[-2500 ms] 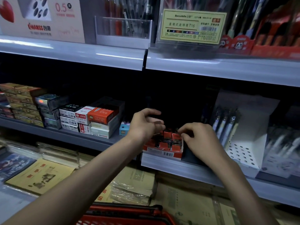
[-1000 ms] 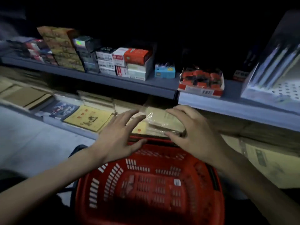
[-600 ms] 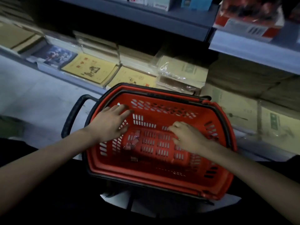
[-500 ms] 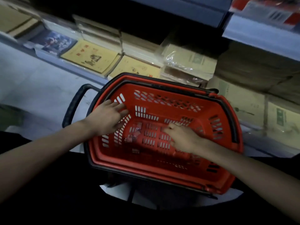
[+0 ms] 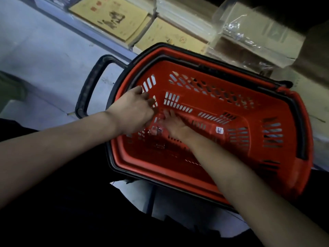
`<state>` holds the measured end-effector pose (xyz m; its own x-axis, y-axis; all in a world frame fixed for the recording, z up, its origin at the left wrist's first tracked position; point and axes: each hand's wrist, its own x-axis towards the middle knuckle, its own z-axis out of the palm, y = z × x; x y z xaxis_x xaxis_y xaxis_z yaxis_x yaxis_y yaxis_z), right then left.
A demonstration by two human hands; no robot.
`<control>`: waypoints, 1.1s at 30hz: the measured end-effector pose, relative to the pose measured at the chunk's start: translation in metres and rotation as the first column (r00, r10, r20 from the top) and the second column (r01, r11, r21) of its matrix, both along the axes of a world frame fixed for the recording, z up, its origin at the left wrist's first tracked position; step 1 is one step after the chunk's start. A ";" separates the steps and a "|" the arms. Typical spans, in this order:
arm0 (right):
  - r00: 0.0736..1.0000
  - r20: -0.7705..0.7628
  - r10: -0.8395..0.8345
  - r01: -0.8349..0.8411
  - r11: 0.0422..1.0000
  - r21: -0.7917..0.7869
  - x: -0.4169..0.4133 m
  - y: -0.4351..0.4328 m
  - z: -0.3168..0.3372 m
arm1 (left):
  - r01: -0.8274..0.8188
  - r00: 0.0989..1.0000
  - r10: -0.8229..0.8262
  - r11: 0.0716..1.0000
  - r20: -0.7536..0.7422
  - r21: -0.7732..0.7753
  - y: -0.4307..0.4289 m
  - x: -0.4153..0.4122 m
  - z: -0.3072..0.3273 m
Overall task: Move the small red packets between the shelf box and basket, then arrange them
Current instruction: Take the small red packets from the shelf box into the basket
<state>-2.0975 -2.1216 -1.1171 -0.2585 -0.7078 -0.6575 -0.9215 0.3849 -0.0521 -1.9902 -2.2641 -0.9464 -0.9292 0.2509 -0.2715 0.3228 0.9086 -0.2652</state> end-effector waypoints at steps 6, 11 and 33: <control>0.997 -0.034 0.067 -0.071 0.984 -0.161 -0.003 0.000 -0.011 | 0.020 1.000 -0.020 1.000 0.006 0.005 -0.004 0.001 -0.001; 1.000 0.007 -0.023 0.024 0.938 -0.344 0.001 0.028 -0.018 | 0.009 1.000 -0.009 1.000 0.019 -0.016 0.000 0.000 0.002; 0.800 0.510 -0.317 0.600 0.411 -0.687 -0.006 0.037 0.237 | -0.524 0.311 -0.118 -0.849 0.943 0.067 0.042 -0.050 0.056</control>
<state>-2.1036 -2.0842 -0.8803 -0.6367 -0.7710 0.0132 -0.5067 0.4054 -0.7609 -2.0406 -2.2219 -0.8906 -0.6356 0.0363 -0.7711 -0.5861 -0.6728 0.4515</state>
